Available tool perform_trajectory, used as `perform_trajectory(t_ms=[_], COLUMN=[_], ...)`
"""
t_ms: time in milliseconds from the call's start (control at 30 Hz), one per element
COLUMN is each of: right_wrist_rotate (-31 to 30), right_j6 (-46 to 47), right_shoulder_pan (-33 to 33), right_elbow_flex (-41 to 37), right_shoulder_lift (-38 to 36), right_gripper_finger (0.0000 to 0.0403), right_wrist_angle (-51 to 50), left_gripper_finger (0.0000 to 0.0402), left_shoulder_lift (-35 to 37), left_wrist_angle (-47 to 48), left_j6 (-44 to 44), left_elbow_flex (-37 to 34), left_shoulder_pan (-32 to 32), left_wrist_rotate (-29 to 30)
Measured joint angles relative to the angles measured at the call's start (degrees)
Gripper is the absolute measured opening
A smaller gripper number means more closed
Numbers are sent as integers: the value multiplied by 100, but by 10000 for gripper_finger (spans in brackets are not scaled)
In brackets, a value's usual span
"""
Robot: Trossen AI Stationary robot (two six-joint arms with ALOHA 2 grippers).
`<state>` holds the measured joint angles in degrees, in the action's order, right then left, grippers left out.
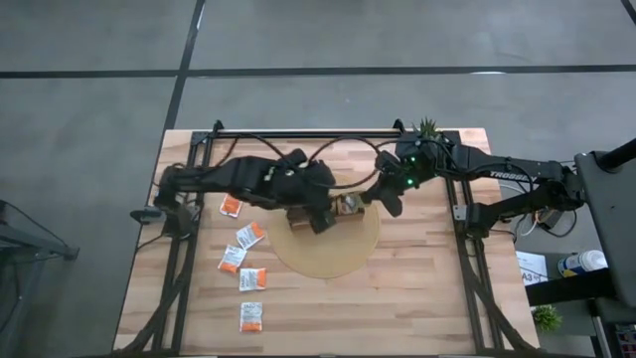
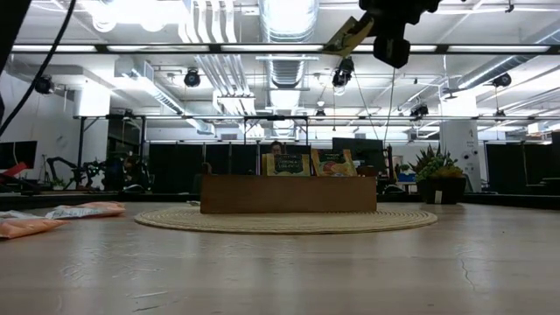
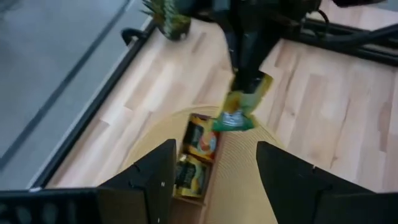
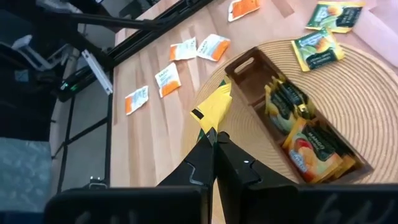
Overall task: Pick & Place Tea
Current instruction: Put the yellow tea bag into the middle section of the wooden organizer
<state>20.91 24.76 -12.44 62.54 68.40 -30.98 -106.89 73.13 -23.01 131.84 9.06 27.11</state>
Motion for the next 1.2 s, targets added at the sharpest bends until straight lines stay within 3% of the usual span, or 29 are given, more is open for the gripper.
perform_trajectory(t_ms=[133,300,500,667,867,1000,1200], right_wrist_rotate=[51,592,616,622,614,456,354], right_j6=[-37,-202,-225,-477,-1226,-1767,-1954], right_shoulder_pan=[103,317,506,590,681,685,689], right_elbow_flex=[0,0,44,411,1516,2268,2781], right_shoulder_lift=[2,9,108,639,1472,1861,2183], right_gripper_finger=[8,8,8,8,8,8,8], right_wrist_angle=[46,756,1253,879,-162,-987,-1210], left_gripper_finger=[216,216,216,216,216,216,216], left_shoulder_lift=[338,813,1355,1865,2368,2569,2556], left_wrist_angle=[35,-7,-129,-726,-1624,-1850,-1927], left_j6=[-71,-352,-785,-1028,-1039,-1051,-1009], left_elbow_flex=[-300,-850,-1685,-2406,-3159,-3467,-3575], left_shoulder_pan=[61,85,116,145,220,221,221], left_wrist_rotate=[233,397,397,391,316,-93,-352])
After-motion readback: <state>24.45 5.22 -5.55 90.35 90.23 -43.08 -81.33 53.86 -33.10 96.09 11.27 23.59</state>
